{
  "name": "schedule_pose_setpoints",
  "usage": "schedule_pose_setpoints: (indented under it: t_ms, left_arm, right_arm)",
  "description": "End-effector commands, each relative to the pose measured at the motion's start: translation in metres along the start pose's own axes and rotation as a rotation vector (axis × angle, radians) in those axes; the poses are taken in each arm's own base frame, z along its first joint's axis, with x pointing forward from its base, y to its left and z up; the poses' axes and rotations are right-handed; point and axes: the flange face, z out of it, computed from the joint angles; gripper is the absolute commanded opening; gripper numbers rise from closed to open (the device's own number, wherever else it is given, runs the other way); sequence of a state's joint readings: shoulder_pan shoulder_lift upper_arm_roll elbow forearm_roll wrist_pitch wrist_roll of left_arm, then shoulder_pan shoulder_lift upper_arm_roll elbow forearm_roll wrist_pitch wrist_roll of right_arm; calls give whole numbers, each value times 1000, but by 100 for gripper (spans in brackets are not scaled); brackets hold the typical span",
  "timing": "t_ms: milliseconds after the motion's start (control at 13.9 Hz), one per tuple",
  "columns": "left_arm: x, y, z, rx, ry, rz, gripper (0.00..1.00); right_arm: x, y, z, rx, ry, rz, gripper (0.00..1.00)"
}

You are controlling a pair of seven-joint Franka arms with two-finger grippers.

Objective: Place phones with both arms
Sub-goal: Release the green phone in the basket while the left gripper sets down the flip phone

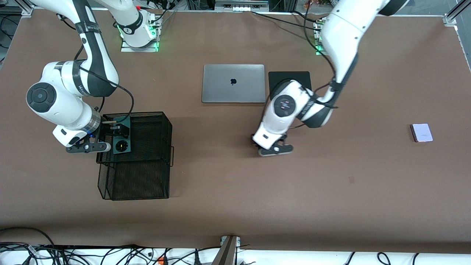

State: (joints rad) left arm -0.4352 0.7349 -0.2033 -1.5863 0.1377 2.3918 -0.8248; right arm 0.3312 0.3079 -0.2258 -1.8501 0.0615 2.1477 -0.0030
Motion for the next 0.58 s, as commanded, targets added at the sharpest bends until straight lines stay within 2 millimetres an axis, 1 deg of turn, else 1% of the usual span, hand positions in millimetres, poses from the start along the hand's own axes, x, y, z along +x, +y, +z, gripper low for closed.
schedule_pose_setpoints:
  t_ms: [0, 144, 216, 288, 360, 504]
  left_arm:
    - [-10, 53, 8, -2, 33, 34, 0]
    - [-38, 86, 27, 49, 88, 59, 0]
    - [-47, 100, 32, 62, 120, 64, 0]
    - [-53, 110, 39, 63, 129, 64, 0]
    - [-54, 114, 43, 59, 133, 58, 0]
    - [-53, 115, 47, 59, 134, 56, 0]
  right_arm:
    - [2, -6, -10, 16, 5, -3, 100]
    - [3, -7, -13, 16, 10, -6, 100]
    - [4, -9, -13, 17, 11, -8, 100]
    - [5, -9, -16, 17, 17, -10, 100]
    - [6, -9, -18, 17, 19, -10, 100]
    - [5, -8, -17, 17, 10, -9, 100]
